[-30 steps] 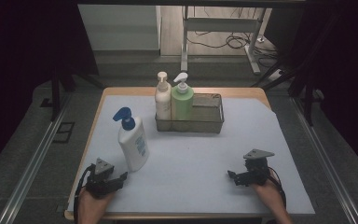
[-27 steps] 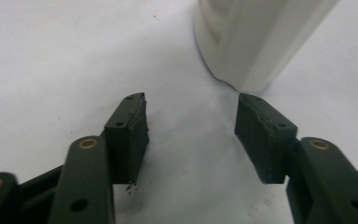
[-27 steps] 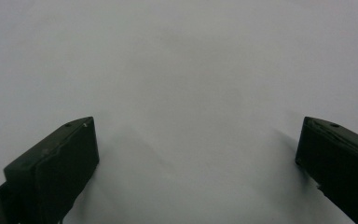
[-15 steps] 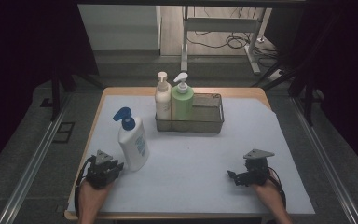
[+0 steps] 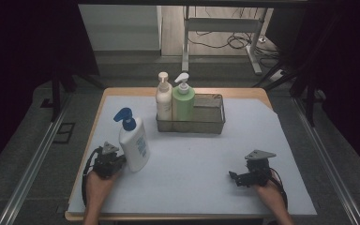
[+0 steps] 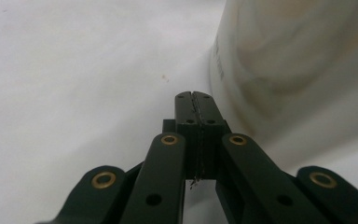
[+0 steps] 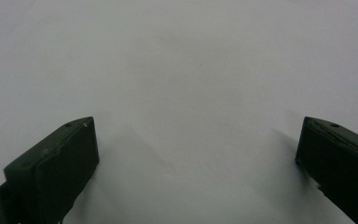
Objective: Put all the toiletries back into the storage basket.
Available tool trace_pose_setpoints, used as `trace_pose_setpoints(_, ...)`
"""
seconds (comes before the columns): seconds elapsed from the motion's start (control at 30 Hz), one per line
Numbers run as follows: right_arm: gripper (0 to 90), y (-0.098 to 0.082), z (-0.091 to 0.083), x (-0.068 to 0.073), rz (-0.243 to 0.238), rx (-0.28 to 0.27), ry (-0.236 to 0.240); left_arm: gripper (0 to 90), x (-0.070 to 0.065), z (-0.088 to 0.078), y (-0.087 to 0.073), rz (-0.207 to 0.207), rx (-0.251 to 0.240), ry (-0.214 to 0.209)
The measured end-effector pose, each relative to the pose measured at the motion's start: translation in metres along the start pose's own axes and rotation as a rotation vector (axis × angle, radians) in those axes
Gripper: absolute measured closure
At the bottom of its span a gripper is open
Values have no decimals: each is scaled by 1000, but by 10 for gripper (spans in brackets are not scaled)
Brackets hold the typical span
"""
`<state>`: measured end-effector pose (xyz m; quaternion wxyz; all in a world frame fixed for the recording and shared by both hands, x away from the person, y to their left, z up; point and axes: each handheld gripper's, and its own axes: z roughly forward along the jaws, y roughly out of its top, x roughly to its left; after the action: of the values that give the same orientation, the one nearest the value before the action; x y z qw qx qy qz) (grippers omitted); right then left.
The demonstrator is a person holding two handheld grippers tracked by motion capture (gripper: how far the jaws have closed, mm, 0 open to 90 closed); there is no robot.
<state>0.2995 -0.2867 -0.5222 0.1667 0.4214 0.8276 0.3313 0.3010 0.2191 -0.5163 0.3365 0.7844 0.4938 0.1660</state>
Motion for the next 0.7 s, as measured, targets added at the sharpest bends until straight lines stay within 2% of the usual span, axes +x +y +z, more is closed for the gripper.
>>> trace_pose_setpoints(0.1,0,0,0,0,0,-1,0,894,0,5,2,-7,-12,-26)
trace_pose_setpoints(0.2,0,0,0,0,0,0,0,894,-1,7,2,-5,-19,-18)
trace_pose_setpoints(0.37,0,0,0,0,0,0,0,895,1,7,0,-25,-33,-40)
trace_pose_setpoints(0.53,0,0,0,0,0,0,0,895,1,7,-1,-25,-38,-52)
trace_pose_setpoints(0.7,0,0,0,0,0,0,0,895,-8,11,2,1,-35,-59)
